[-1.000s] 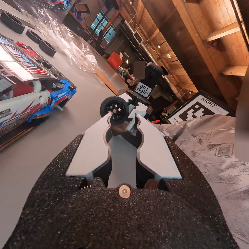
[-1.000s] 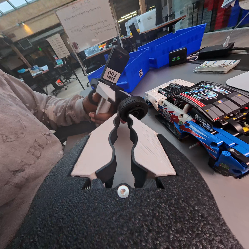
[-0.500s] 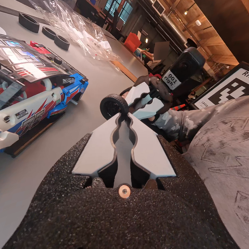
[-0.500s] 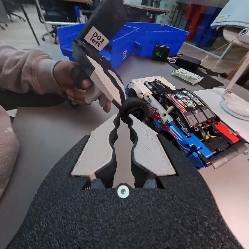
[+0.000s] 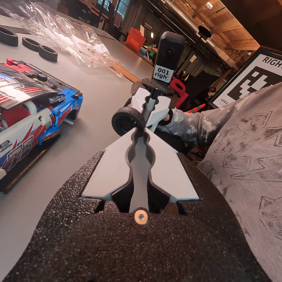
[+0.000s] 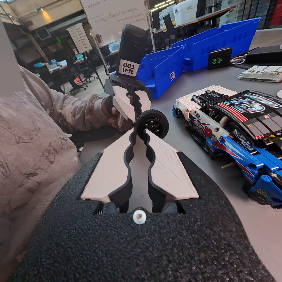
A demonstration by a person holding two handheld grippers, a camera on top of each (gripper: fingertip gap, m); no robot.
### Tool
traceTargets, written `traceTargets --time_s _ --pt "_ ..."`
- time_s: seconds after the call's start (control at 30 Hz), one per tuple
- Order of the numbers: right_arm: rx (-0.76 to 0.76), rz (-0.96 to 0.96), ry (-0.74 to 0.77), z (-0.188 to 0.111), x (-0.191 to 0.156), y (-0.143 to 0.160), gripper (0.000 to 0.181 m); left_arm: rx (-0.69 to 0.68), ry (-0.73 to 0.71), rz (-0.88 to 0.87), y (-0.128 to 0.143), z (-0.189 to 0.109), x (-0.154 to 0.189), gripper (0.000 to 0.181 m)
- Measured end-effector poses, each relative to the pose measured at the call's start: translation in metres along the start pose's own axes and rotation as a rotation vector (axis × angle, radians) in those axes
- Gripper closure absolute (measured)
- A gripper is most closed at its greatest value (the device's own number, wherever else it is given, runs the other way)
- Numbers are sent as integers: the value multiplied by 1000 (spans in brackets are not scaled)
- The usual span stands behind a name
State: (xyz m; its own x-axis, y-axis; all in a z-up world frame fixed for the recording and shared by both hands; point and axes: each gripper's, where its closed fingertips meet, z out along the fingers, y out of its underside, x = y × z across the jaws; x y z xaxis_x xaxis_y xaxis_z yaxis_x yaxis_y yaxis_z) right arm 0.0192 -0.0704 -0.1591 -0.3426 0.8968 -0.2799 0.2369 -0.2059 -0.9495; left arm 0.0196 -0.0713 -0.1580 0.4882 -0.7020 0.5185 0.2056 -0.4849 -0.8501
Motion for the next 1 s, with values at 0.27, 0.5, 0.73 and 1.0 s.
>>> traceTargets --time_s 0.27,0.5,0.73,1.0 --pt "-17 -13 -66 -1 -8 2 179 -63 29 66 6 0 8 178" --pt "20 20 -78 0 -13 0 179 -58 62 67 7 -3 13 178" --pt "31 -62 65 1 2 -8 181 14 46 11 -3 -6 5 179" --pt "80 -4 195 -30 37 -15 181 84 9 7 -16 -21 0 180"
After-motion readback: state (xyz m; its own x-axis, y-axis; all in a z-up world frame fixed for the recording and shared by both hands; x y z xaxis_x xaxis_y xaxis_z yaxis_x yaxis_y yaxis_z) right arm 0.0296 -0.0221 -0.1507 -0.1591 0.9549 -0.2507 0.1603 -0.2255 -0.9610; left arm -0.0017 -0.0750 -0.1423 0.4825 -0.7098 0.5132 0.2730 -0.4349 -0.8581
